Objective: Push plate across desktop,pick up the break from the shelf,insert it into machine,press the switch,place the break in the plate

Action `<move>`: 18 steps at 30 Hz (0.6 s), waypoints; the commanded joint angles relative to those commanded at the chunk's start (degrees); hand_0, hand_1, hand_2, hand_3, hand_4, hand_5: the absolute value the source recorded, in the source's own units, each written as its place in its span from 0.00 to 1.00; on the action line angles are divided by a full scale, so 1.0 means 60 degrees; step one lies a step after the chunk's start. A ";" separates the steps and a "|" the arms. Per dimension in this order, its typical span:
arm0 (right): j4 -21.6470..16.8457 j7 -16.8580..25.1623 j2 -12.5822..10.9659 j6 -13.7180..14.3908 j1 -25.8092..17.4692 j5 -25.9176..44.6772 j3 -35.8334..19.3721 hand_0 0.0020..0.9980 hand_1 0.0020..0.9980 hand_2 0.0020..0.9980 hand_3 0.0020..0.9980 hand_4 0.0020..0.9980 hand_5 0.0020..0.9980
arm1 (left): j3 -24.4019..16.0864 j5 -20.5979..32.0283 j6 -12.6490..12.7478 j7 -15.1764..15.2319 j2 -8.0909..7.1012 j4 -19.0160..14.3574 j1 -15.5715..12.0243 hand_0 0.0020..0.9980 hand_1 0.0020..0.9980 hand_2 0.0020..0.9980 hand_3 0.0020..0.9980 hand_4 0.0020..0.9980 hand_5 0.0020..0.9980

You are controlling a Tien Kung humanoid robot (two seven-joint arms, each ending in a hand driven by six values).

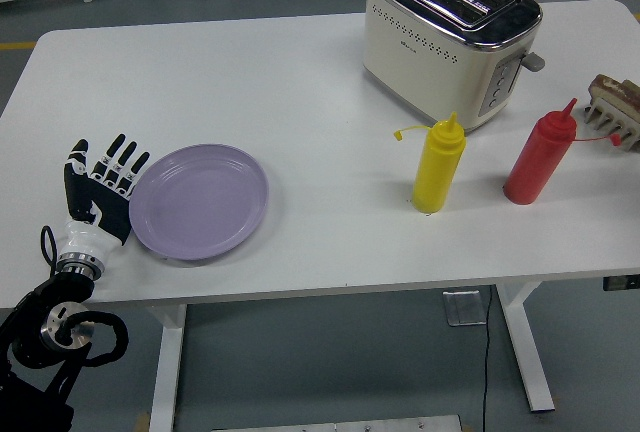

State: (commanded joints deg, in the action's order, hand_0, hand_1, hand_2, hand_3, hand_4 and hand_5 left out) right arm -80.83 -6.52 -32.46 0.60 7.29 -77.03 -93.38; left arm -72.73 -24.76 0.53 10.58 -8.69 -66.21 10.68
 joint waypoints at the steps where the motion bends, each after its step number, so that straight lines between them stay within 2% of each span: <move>1: 0.0018 -0.0039 -0.0037 -0.0061 0.0094 -0.0401 0.0145 0.87 0.84 0.82 0.83 0.76 0.35 | 0.0031 0.0005 -0.0002 -0.0001 0.0015 0.0007 0.0020 0.84 0.88 0.93 0.86 0.66 1.00; 11: 0.0302 -0.0460 -0.0160 -0.0452 0.0883 -0.3788 0.1212 0.88 0.84 0.83 0.85 0.78 0.35 | 0.0257 0.0052 -0.0006 0.0008 0.0098 0.0087 0.0174 0.84 0.88 0.93 0.86 0.66 1.00; 18: 0.0754 -0.0602 -0.0012 -0.0493 0.1422 -0.5520 0.1788 0.88 0.85 0.84 0.85 0.79 0.36 | 0.0445 0.0123 -0.0021 0.0019 0.0208 0.0215 0.0328 0.84 0.88 0.93 0.86 0.66 1.00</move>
State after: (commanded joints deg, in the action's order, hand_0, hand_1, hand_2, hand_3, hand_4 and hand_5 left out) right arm -76.31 -10.12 -32.53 -2.36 15.83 -110.15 -82.66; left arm -70.06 -24.02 0.40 10.70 -7.44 -64.92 12.65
